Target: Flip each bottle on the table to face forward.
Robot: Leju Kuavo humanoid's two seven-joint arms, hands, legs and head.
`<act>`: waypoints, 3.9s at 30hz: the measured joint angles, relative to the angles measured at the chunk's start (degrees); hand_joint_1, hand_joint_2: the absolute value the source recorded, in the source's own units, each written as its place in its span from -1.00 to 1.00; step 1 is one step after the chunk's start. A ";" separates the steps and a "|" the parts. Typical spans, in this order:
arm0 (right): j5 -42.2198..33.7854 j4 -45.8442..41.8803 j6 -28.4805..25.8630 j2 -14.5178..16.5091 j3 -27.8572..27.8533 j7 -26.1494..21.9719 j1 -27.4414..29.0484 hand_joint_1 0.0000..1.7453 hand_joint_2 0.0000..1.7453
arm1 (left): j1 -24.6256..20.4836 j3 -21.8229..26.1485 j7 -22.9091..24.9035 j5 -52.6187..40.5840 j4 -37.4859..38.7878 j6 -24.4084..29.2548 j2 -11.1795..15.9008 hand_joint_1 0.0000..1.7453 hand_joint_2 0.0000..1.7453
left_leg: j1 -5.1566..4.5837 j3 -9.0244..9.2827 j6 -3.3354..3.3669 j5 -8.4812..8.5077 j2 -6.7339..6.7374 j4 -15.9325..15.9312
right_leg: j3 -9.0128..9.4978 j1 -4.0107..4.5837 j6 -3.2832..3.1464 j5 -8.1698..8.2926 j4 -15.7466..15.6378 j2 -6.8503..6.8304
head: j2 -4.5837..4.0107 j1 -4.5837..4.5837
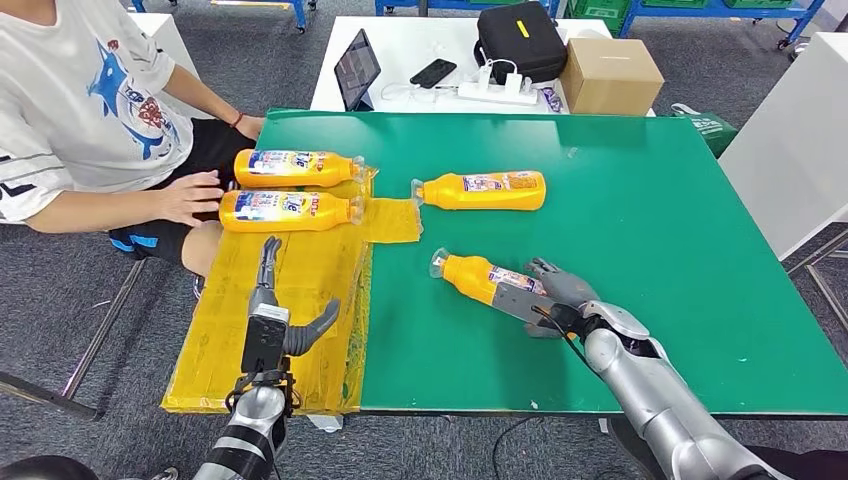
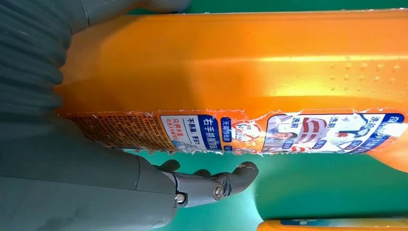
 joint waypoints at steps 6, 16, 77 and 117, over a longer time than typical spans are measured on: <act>-0.07 0.57 -0.05 0.12 0.22 -0.01 -0.28 1.00 1.00 | -0.14 -0.05 0.07 0.24 0.31 -0.17 0.00 -1.00 1.00 | 0.00 0.06 0.00 0.00 0.01 0.00 | 0.03 0.01 0.00 0.00 -0.01 0.01 | 0.00 0.02; -6.15 -1.24 -9.22 2.32 -1.17 -6.24 2.23 1.00 1.00 | -0.11 -1.02 -0.01 2.04 0.72 -0.60 -0.13 -1.00 1.00 | 0.08 0.12 -0.01 -0.02 0.01 0.00 | 0.30 0.07 0.01 0.00 0.00 0.01 | 0.00 0.11; 9.42 -25.44 -47.95 30.68 -8.65 -38.74 27.89 1.00 1.00 | 3.36 -12.37 17.60 38.26 -7.53 -49.51 0.41 -1.00 1.00 | 0.19 -1.79 -0.29 0.21 -0.41 -0.02 | -1.59 0.16 -0.22 -0.16 0.24 -0.45 | 0.00 0.09; 0.20 -16.10 -48.46 30.92 -7.98 -38.66 27.04 1.00 1.00 | 5.14 -14.93 18.08 43.80 -11.91 -47.95 3.20 -1.00 1.00 | 0.15 -1.79 -0.27 0.23 -0.41 -0.01 | -1.56 0.09 -0.19 -0.14 0.25 -0.45 | 0.00 0.08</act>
